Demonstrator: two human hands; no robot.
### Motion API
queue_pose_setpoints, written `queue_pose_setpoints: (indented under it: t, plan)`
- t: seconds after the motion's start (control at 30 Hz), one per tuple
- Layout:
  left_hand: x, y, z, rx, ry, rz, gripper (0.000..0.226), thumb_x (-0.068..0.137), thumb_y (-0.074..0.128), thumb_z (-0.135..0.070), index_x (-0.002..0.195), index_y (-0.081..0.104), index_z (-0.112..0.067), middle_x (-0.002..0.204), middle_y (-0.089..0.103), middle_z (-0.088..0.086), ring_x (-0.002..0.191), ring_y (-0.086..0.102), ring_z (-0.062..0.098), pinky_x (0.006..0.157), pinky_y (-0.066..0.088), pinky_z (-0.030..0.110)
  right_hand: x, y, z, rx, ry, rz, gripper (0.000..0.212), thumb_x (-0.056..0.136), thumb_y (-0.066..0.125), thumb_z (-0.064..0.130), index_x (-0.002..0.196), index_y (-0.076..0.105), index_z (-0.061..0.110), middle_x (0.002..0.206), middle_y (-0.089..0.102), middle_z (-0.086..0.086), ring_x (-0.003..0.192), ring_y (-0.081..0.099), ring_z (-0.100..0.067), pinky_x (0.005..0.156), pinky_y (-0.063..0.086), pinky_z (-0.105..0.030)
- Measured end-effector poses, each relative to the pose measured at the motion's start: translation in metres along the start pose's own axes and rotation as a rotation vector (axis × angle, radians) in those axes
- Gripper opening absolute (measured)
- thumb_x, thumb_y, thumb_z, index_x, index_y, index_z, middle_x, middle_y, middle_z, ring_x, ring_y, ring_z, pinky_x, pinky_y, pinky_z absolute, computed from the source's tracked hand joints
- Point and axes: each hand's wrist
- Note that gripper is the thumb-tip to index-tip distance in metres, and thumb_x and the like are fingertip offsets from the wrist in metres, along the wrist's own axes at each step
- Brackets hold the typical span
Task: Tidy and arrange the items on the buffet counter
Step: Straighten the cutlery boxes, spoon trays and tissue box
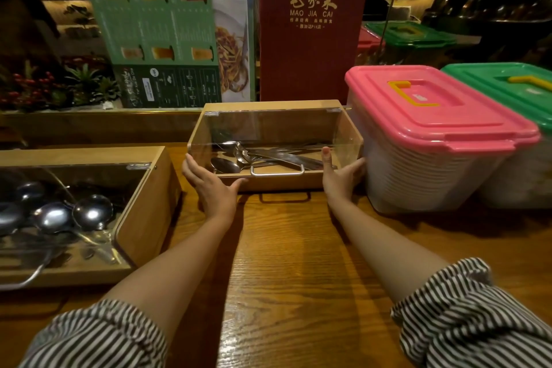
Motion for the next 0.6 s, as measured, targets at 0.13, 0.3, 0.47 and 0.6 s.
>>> queue_pose_setpoints:
  t: [0.13,0.3,0.47,0.6]
  plan:
    - [-0.0014,0.0011,-0.0020,0.011,-0.011,0.006,0.129,0.063,0.089,-0.031,0.154,0.001,-0.006,0.159,0.009,0.016,0.144,0.025,0.030,0.108,0.034,0.031,-0.0025,-0.0010,0.0009,0.053,0.039,0.004,0.124,0.059,0.055,0.084,0.154,0.003,0.022,0.161,0.013,-0.008,0.148,0.014,-0.030,0.119,0.021,-0.051]
    - [-0.0023,0.0003,-0.0008,0.038,-0.022,0.018,0.129,0.063,0.089,-0.031,0.154,0.000,-0.007,0.159,0.009,0.016,0.144,0.027,0.031,0.109,0.037,0.035,-0.0016,-0.0035,0.0001,0.029,0.039,0.004,0.111,0.070,0.062,0.075,0.152,0.009,0.021,0.160,0.016,-0.008,0.148,0.014,-0.031,0.119,0.019,-0.052]
    - [-0.0037,-0.0013,0.0021,0.052,-0.019,0.054,0.131,0.065,0.088,-0.033,0.154,-0.006,-0.010,0.160,0.003,0.015,0.145,0.025,0.032,0.110,0.037,0.038,-0.0046,-0.0013,0.0019,0.013,0.072,-0.016,0.116,0.066,0.059,0.081,0.151,0.008,0.019,0.158,0.018,-0.010,0.146,0.017,-0.032,0.118,0.021,-0.052]
    - [-0.0066,-0.0028,0.0036,0.056,-0.014,0.091,0.128,0.071,0.085,-0.032,0.154,-0.011,-0.011,0.162,-0.005,0.014,0.147,0.018,0.032,0.112,0.034,0.037,-0.0077,-0.0020,0.0003,-0.033,0.061,-0.002,0.110,0.075,0.058,0.075,0.152,0.004,0.018,0.159,0.016,-0.011,0.146,0.016,-0.032,0.118,0.022,-0.052]
Point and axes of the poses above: each hand's wrist, its own x-axis towards the middle knuckle, its own y-axis out of the palm, z = x × y
